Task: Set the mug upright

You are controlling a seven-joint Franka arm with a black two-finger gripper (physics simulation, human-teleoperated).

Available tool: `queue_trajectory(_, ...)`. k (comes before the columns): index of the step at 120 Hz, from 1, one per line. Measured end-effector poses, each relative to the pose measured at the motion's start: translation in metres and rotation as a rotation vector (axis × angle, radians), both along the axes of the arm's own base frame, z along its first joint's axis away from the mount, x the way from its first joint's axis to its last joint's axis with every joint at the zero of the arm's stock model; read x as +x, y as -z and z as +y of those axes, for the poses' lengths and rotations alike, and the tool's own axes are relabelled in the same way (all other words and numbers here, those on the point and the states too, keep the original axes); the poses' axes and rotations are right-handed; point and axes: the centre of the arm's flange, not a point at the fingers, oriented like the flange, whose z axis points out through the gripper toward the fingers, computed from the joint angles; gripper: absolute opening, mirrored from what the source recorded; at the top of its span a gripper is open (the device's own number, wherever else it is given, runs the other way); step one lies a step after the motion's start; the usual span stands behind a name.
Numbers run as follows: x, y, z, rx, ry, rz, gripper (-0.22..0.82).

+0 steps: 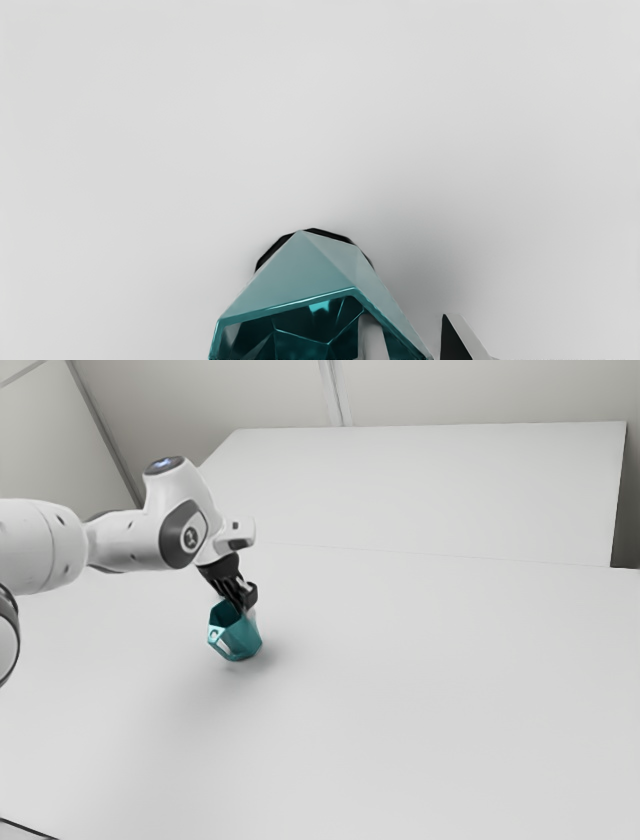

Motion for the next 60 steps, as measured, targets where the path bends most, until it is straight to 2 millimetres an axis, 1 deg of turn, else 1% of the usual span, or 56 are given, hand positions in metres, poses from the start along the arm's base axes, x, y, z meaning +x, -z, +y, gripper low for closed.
queue_trajectory(23, -0.003, -0.034, 0.0, 0.006, 0.014, -0.052, 0.03)
queue_trajectory(39, -0.006, -0.065, -0.004, 0.022, 0.036, -0.098, 0.04)
queue_trajectory(48, -0.006, -0.091, -0.004, 0.038, 0.049, -0.128, 0.05)
queue_trajectory(60, -0.006, -0.135, -0.003, 0.064, 0.064, -0.169, 0.08)
